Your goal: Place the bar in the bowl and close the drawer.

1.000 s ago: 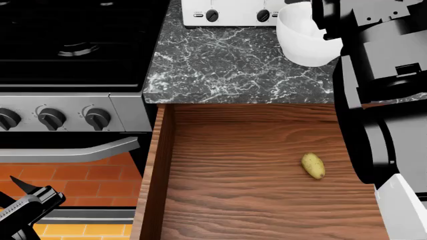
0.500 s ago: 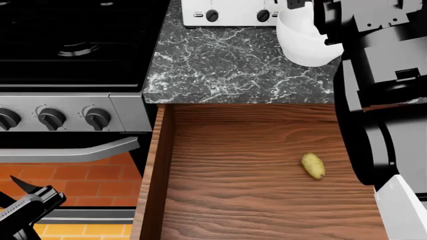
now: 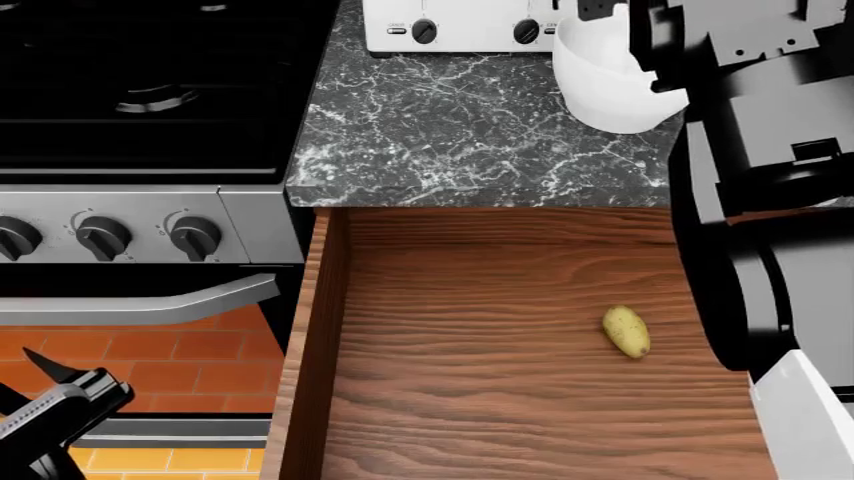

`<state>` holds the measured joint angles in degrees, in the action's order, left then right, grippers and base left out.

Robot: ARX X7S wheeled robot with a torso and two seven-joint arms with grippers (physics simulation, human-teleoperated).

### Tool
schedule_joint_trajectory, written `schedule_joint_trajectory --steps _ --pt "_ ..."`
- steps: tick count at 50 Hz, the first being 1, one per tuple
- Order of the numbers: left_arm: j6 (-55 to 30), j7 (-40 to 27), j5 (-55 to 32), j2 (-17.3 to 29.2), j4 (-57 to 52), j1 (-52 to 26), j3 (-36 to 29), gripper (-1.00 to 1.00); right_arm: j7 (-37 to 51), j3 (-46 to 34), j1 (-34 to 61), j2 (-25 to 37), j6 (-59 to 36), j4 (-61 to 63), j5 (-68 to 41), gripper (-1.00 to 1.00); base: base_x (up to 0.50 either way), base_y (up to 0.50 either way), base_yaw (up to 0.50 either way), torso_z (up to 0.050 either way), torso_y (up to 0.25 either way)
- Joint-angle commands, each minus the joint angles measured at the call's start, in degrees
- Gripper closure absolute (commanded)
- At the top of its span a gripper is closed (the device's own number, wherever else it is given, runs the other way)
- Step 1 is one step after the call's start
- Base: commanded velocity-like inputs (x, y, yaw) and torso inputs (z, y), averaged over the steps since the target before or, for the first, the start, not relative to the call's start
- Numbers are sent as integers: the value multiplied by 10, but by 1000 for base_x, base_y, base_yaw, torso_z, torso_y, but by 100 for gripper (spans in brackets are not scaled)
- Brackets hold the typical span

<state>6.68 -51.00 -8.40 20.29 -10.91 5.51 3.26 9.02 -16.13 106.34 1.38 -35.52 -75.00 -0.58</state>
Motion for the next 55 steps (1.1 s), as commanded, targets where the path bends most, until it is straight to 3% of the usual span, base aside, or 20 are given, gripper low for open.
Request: schedule_joint_trajectory --steps 1,39,40,55 --pt "-4 0 -1 1 0 -3 -2 -100 -5 -3 2 -1 -1 0 5 100 0 0 0 0 0" --pt "-12 3 -3 5 6 -18 -11 -100 -6 -3 -2 3 1 0 5 100 1 0 0 0 -49" --pt "-10 4 -4 5 7 -19 -12 -100 -7 -3 -2 3 1 0 5 -100 0 0 0 0 0" --pt "0 9 -8 7 10 -18 -13 -100 -12 9 1 2 2 0 3 -100 0 0 0 0 0"
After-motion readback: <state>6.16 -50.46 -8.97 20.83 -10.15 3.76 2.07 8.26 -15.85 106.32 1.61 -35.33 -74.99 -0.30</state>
